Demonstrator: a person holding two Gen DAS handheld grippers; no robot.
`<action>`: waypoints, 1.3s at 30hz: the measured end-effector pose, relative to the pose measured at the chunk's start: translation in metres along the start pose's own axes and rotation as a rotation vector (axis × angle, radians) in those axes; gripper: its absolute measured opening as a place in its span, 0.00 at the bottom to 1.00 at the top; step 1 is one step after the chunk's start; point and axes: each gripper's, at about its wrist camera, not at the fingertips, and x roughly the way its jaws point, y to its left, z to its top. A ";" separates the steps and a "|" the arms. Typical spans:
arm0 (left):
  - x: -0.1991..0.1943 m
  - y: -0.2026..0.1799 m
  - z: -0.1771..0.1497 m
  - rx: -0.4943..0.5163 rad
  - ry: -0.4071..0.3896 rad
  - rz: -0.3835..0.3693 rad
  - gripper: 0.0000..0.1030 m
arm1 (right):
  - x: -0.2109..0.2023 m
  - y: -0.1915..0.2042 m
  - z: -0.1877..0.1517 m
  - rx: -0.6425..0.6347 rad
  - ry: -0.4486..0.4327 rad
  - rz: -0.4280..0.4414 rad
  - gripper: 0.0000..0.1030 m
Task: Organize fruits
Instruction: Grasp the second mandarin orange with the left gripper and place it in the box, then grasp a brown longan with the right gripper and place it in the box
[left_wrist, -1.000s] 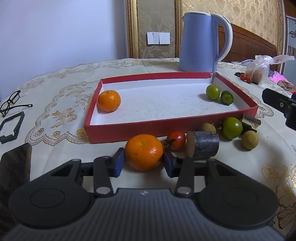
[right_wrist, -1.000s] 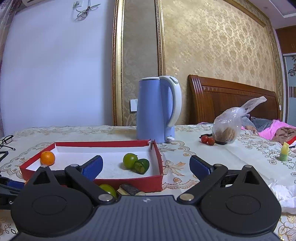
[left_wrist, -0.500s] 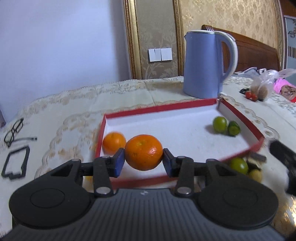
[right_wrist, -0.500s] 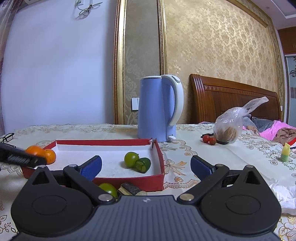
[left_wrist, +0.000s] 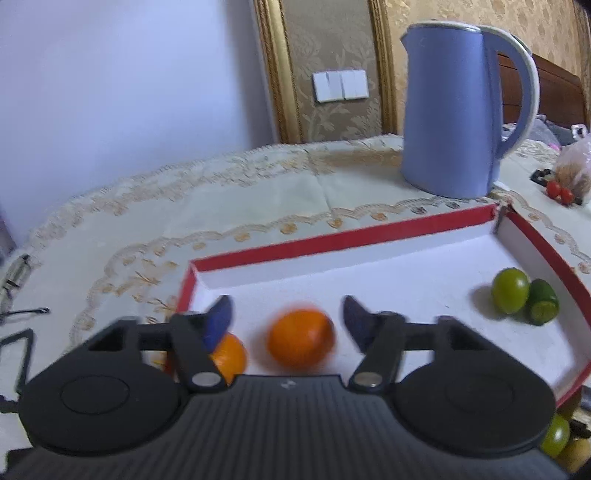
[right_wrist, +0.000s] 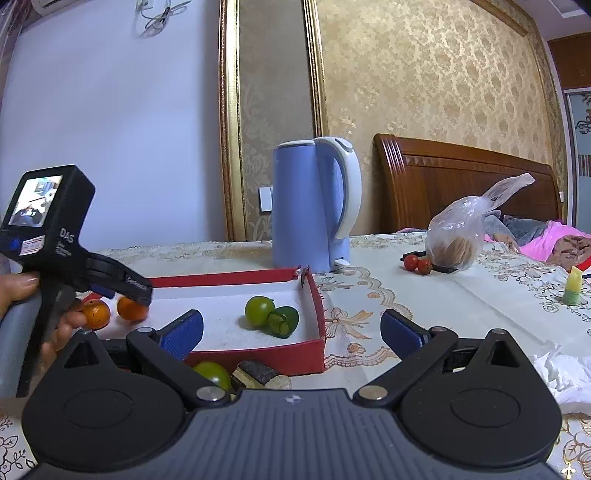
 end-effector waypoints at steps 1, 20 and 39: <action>-0.006 0.002 -0.002 -0.002 -0.019 0.006 0.76 | 0.000 0.000 0.000 -0.001 0.002 -0.001 1.00; -0.098 0.080 -0.071 -0.385 -0.270 -0.011 1.00 | -0.004 -0.024 -0.001 0.004 0.124 0.123 1.00; -0.110 0.066 -0.101 -0.346 -0.255 -0.014 1.00 | 0.015 0.028 -0.018 -0.262 0.304 0.219 0.29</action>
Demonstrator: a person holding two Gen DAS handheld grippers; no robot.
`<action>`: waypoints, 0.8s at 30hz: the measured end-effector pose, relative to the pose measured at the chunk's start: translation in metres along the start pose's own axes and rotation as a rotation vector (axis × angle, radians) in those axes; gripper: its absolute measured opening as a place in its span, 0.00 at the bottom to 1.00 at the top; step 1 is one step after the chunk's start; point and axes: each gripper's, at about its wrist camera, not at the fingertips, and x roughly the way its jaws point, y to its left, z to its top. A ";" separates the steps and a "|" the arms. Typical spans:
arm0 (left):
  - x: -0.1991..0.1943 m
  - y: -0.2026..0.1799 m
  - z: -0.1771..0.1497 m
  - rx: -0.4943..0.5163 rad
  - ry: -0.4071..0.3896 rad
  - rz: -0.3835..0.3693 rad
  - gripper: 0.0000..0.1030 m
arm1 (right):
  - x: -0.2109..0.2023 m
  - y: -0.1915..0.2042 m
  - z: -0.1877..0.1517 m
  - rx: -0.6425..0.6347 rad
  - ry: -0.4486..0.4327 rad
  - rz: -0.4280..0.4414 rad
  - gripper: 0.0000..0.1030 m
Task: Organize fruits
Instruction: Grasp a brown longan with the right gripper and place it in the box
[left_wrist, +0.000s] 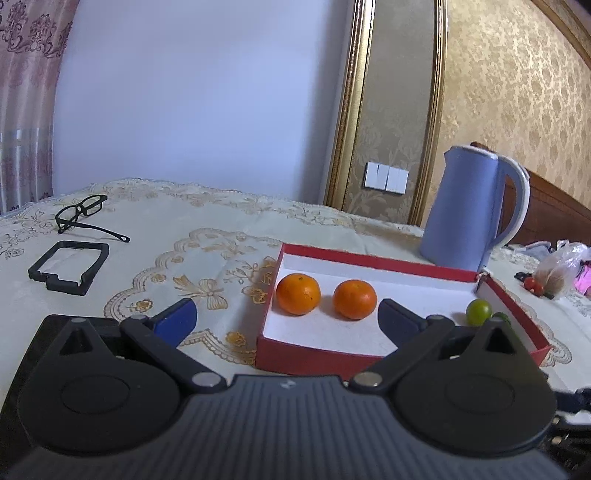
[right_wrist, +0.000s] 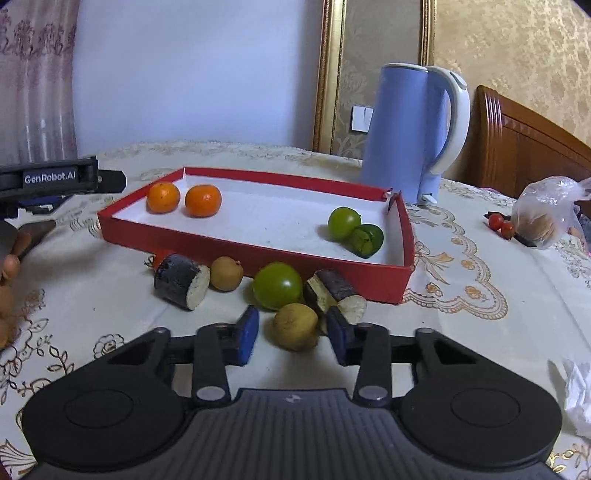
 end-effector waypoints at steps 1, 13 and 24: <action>-0.001 0.001 0.000 -0.002 -0.002 -0.006 1.00 | 0.000 0.003 -0.001 -0.014 0.008 0.001 0.29; 0.005 0.004 -0.001 -0.007 0.030 -0.004 1.00 | -0.001 0.006 -0.005 0.012 -0.006 0.003 0.28; 0.010 0.009 -0.001 -0.034 0.071 -0.011 1.00 | -0.016 0.004 -0.002 0.022 -0.056 0.018 0.28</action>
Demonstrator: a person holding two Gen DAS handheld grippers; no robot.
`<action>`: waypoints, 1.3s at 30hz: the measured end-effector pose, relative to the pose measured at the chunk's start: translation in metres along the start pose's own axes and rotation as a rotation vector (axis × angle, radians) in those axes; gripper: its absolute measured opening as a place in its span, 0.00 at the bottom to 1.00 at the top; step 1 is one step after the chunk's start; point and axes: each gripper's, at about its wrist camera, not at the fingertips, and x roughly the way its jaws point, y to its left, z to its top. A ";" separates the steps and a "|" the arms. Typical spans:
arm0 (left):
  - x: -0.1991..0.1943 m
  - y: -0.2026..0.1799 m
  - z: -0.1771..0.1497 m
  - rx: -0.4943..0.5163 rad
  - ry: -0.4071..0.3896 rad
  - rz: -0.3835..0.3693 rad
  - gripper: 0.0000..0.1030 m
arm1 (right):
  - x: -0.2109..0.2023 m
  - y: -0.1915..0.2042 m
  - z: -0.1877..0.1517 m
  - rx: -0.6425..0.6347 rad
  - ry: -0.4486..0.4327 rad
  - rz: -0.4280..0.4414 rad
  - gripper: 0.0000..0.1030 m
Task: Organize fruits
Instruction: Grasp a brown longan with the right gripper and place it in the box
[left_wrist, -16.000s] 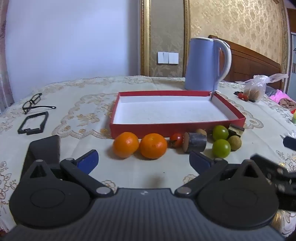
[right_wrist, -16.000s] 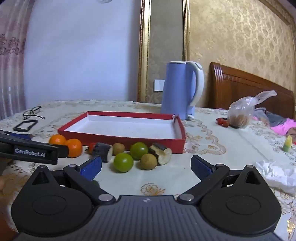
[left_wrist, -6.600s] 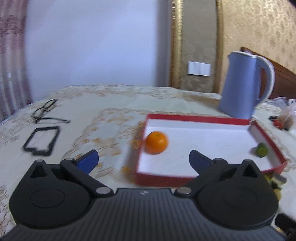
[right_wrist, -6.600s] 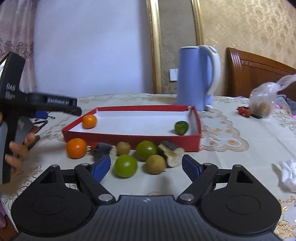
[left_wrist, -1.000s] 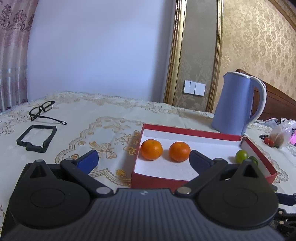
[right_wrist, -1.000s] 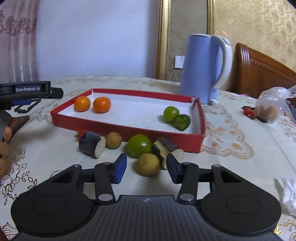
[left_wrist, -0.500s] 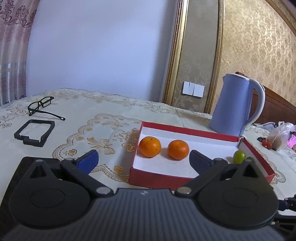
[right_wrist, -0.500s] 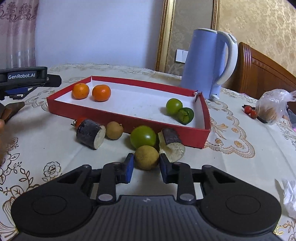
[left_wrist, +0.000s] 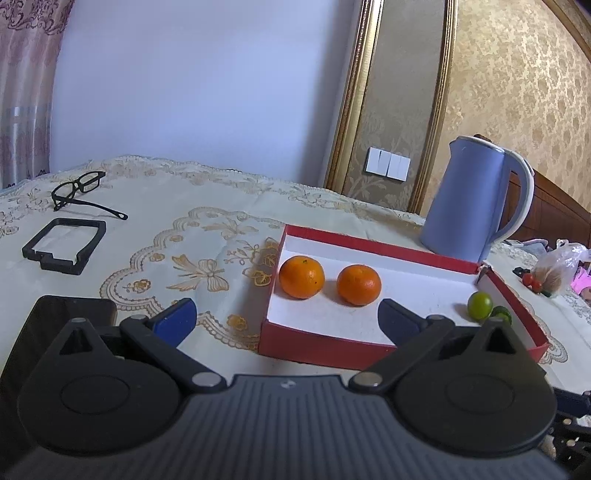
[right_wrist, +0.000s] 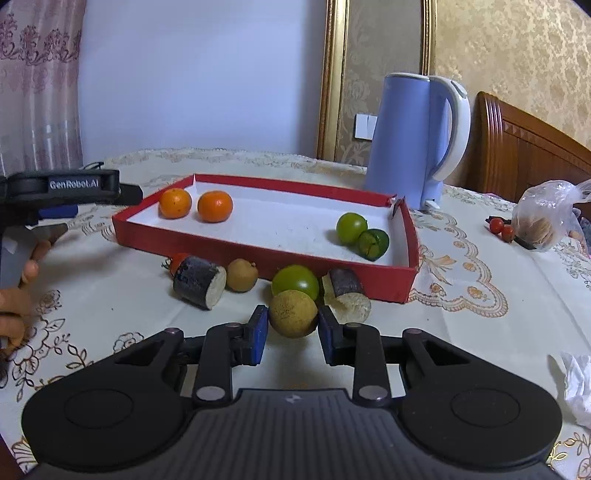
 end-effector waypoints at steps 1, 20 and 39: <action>0.000 0.000 0.000 0.001 0.002 0.000 1.00 | 0.000 0.000 0.001 -0.003 -0.005 0.000 0.28; 0.001 -0.010 -0.002 0.052 0.005 0.025 1.00 | 0.068 -0.008 0.086 0.033 -0.052 0.002 0.28; -0.010 -0.029 -0.009 0.154 -0.001 -0.060 1.00 | 0.036 -0.041 0.046 0.194 -0.128 -0.135 0.64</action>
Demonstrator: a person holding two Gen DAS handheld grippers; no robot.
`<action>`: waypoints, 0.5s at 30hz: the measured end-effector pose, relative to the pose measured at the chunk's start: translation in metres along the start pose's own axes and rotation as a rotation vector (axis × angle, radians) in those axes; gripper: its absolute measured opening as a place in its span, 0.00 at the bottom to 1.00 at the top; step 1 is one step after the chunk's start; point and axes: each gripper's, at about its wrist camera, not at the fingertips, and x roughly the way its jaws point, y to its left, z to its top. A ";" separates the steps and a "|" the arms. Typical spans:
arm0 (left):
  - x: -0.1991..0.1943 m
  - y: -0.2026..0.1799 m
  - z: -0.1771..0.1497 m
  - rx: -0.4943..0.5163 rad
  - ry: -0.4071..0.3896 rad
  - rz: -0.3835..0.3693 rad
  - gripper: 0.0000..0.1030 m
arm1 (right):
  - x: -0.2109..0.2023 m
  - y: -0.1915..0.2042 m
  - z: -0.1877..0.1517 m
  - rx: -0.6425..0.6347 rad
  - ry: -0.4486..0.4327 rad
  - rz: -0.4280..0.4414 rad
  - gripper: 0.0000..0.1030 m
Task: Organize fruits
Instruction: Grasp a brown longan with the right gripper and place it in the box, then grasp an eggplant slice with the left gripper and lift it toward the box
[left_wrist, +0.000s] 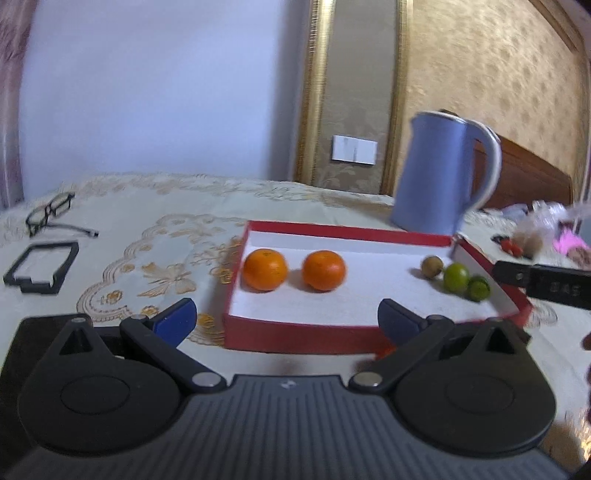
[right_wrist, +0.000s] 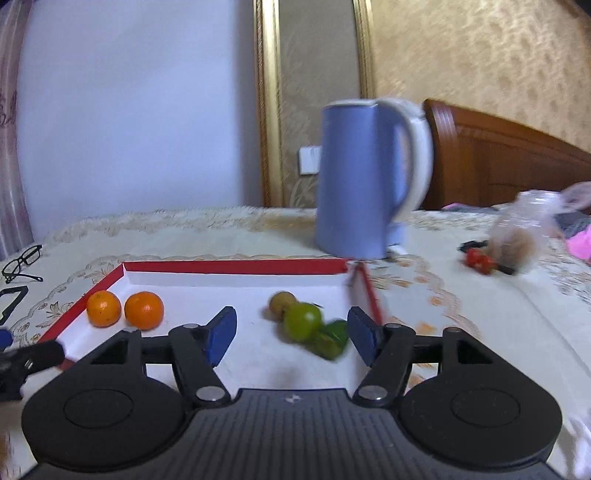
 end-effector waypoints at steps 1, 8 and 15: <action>-0.003 -0.006 -0.001 0.019 -0.001 -0.004 1.00 | -0.009 -0.005 -0.004 0.014 -0.013 -0.009 0.64; -0.017 -0.057 -0.017 0.192 0.039 -0.037 1.00 | -0.041 -0.023 -0.023 0.058 -0.063 -0.087 0.71; -0.017 -0.082 -0.024 0.277 0.069 -0.078 0.89 | -0.045 -0.024 -0.032 0.046 -0.073 -0.104 0.78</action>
